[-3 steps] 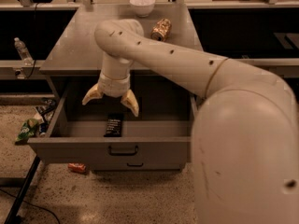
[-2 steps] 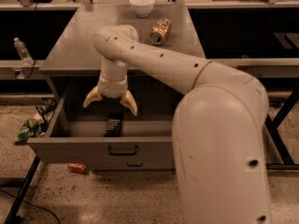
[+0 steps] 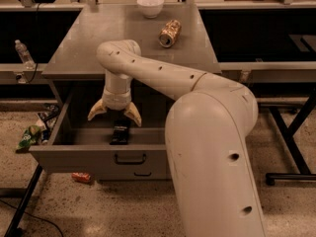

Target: Pick rxbar chocolate from top drawer and place on counter

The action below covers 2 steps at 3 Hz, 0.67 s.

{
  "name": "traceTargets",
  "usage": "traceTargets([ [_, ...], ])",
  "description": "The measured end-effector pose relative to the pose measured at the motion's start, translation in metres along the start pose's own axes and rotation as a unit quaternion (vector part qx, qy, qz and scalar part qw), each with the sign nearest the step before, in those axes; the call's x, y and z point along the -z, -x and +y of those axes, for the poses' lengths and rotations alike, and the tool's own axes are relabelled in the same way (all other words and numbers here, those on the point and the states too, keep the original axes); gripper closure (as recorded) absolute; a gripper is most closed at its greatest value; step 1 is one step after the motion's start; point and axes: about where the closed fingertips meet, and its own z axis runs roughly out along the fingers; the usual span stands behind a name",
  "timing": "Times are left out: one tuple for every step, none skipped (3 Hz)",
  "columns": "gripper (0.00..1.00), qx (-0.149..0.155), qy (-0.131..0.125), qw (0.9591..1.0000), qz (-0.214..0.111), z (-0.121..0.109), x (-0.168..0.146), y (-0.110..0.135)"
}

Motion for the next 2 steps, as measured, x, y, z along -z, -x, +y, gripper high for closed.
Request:
traceTargets([
  [0.0, -0.001, 0.003, 0.9999, -0.013, 0.003, -0.021, -0.001],
  [0.15, -0.004, -0.007, 0.9997, -0.021, 0.006, -0.033, 0.0],
])
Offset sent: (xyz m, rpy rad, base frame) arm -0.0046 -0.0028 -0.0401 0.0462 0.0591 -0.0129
